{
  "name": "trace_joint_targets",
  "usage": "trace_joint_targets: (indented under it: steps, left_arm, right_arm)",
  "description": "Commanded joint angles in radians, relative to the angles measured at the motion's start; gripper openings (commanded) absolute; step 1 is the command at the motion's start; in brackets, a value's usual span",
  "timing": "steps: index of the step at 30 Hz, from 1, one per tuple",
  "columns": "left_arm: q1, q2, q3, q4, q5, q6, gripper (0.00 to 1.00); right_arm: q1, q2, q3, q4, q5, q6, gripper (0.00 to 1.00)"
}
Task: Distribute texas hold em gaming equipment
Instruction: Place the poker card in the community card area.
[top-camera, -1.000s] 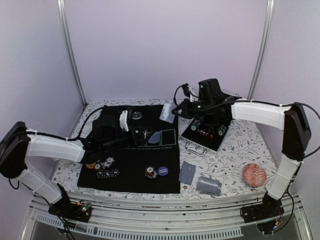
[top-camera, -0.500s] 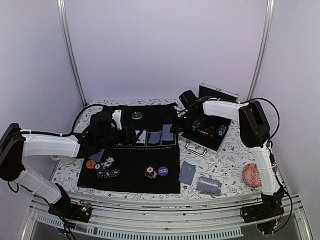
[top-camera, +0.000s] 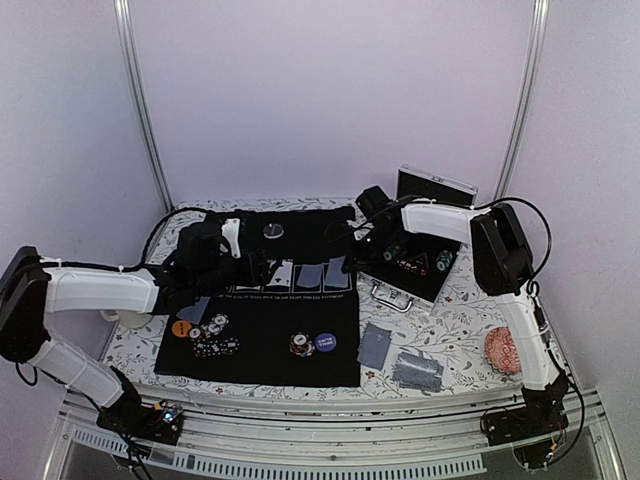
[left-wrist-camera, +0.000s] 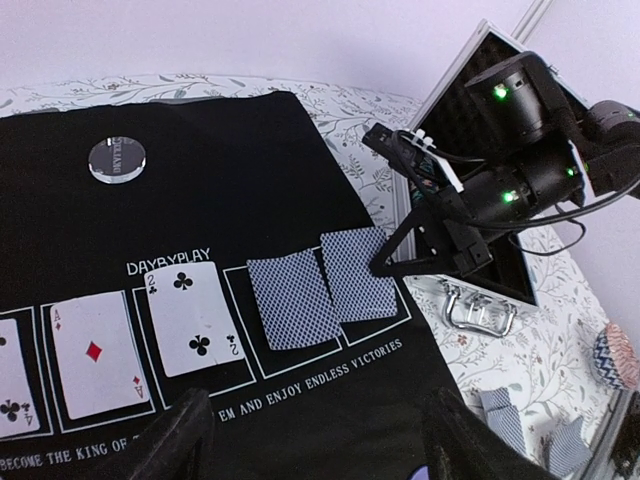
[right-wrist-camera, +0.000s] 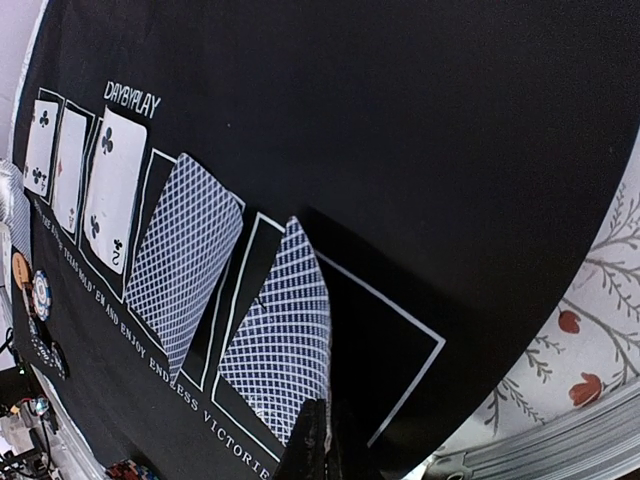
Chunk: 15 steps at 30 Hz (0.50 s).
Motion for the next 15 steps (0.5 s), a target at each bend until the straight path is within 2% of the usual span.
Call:
trace_joint_targets:
  steps: [1, 8, 12, 15]
  left_arm:
    - [0.016, -0.036, -0.009, -0.013, -0.002, 0.023, 0.74]
    - [0.026, -0.045, -0.010, -0.019, -0.006, 0.027, 0.75]
    - [0.028, -0.047, -0.008, -0.021, -0.007, 0.032, 0.75]
    - [0.031, -0.048, -0.008, -0.022, -0.005, 0.031, 0.75]
  right_arm:
    - [0.002, 0.048, 0.040, -0.044, 0.000, -0.034, 0.03]
    - [0.005, 0.056, 0.063, -0.072, 0.024, -0.064, 0.05]
    - [0.015, 0.056, 0.078, -0.063, 0.039, -0.078, 0.16]
    - [0.019, 0.059, 0.091, -0.058, 0.062, -0.080, 0.20]
